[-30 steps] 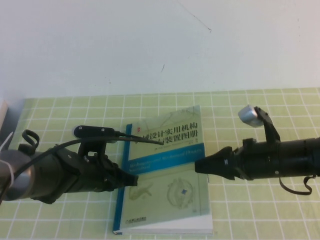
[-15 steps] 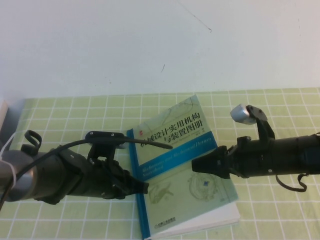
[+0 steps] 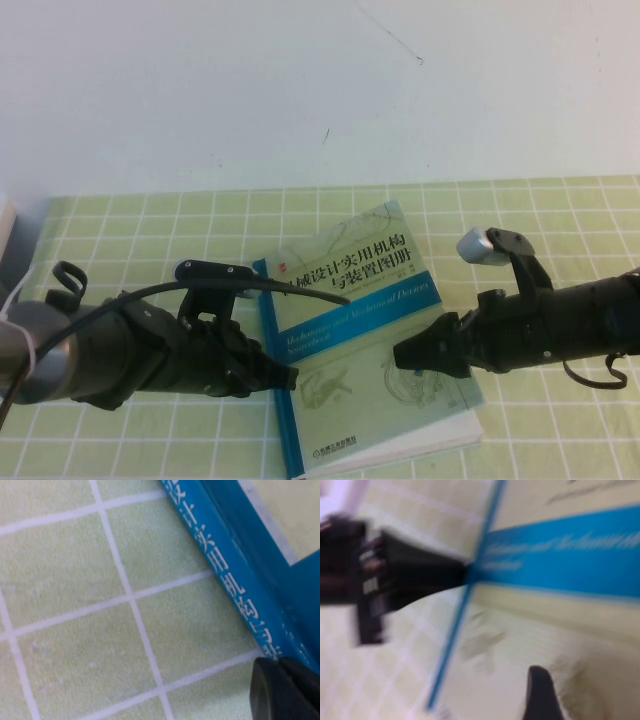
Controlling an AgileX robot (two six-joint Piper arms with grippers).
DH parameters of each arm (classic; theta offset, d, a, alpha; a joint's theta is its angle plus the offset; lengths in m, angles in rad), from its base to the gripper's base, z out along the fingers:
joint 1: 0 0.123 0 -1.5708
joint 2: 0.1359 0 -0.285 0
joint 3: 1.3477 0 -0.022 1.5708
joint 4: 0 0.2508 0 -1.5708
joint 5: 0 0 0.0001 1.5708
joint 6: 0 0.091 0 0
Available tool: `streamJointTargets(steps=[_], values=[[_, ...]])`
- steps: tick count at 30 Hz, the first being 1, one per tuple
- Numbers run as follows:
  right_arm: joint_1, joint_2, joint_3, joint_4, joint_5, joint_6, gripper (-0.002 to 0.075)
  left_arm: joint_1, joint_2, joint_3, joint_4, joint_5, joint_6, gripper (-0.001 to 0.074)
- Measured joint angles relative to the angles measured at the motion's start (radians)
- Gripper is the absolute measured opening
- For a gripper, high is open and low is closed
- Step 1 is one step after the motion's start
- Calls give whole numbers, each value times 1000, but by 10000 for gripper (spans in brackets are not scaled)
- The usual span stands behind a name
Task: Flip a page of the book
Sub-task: Open the closed book
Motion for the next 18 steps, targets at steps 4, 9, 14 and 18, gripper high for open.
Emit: streamJointTargets(steps=[4, 9, 14, 18], values=[[20, 0, 0, -20, 51, 13, 412, 0, 0, -23, -6, -6, 34, -4], [31, 0, 0, -47, 7, 15, 412, 0, 0, -66, -13, -1, 51, -4], [-10, 0, -11, -63, -69, 26, 430, 0, 0, -70, -13, 3, 77, -4], [-79, 0, -43, -84, -62, 88, 477, 0, 0, -70, -13, -13, 81, -4]])
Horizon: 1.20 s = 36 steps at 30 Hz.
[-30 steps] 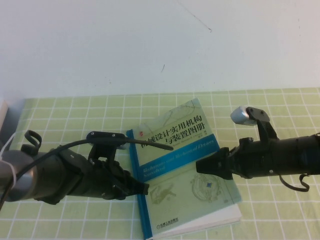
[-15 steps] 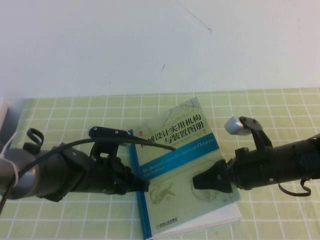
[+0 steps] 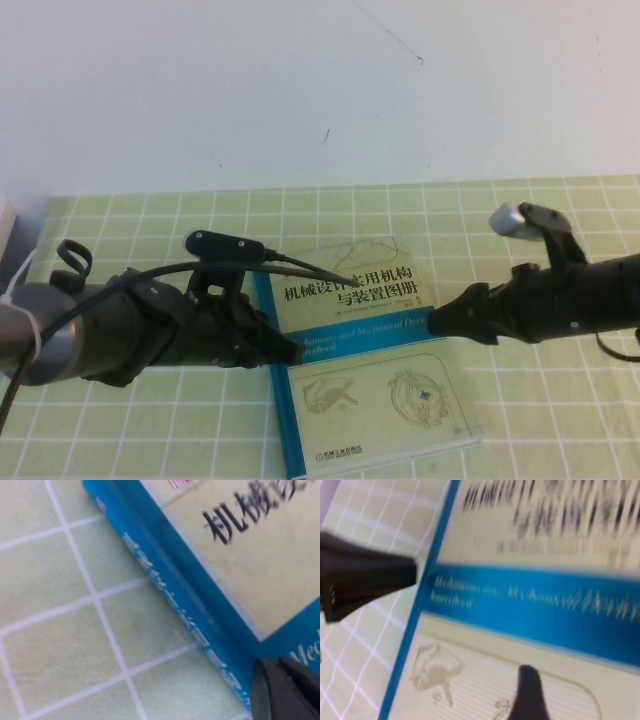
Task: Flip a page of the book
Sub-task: Open the closed book
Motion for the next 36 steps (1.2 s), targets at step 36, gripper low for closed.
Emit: streamJointTargets(steps=[36], values=[[-40, 75, -17, -239, 207, 115, 500, 81, 143, -126, 22, 127, -267, -4]])
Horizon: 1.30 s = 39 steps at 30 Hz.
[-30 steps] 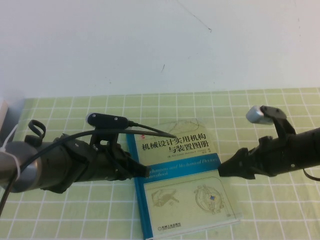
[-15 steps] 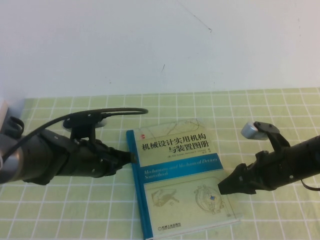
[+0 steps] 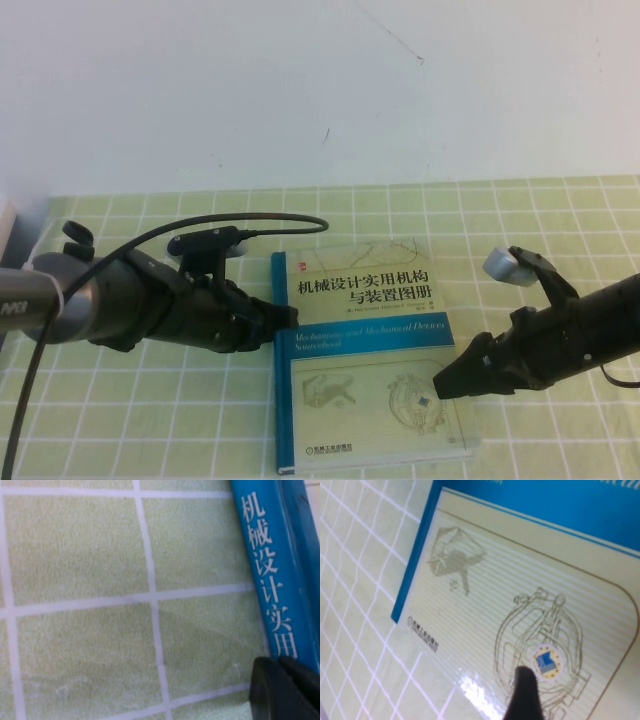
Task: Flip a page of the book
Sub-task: Open the closed book
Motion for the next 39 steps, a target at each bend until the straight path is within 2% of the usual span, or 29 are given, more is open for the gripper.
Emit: streamJointTargets(steps=[5, 13, 20, 27, 32, 39], values=[[0, 0, 0, 9, 15, -12, 500, 0, 2, -2, 7, -2, -2, -4], [5, 0, 0, 202, 139, -114, 498, -4, 2, -2, 10, 39, -2, -4], [6, 0, -2, 236, 137, -140, 497, -8, 2, -3, 10, 54, -2, -4], [7, 0, -2, 178, -35, -105, 496, -10, 3, -3, 10, 62, 2, -4], [7, 0, -18, 149, -83, -96, 496, -10, 3, -3, 10, 62, 8, -4], [7, 0, -77, -54, -124, 78, 496, -12, 3, -3, 10, 62, 14, -4]])
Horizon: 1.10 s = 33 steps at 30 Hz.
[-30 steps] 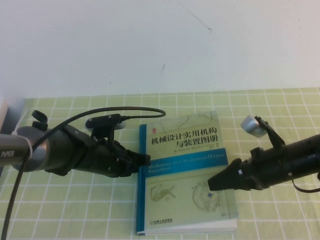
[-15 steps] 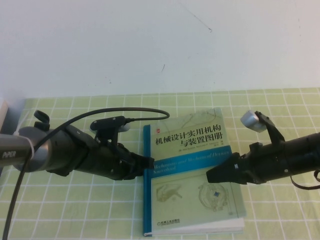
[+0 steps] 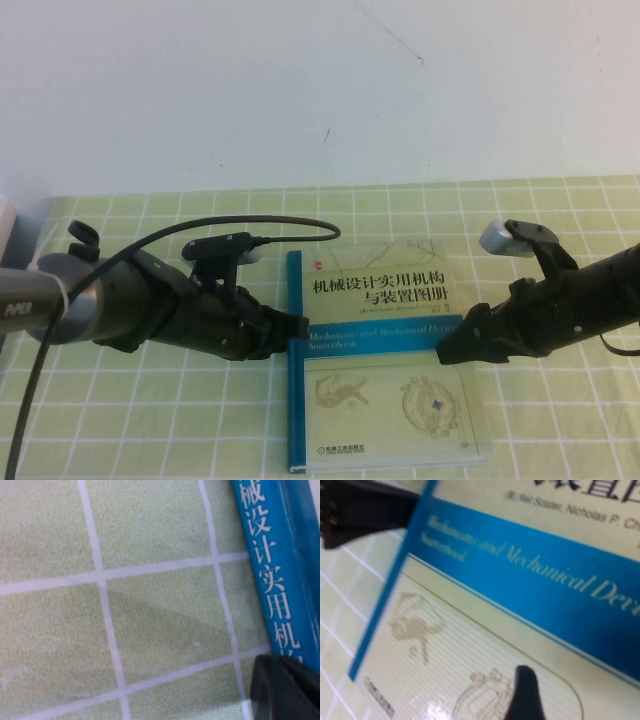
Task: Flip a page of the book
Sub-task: Open the closed book
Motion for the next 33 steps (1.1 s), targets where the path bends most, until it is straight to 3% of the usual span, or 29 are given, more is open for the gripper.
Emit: streamJointTargets(steps=[14, 33], values=[[0, 37, -2, -49, 29, 49, 496, 0, 0, 0, 0, 0, 8, -4], [-17, 63, -2, 165, 186, -118, 496, 0, 0, 0, 3, -21, 12, -4]])
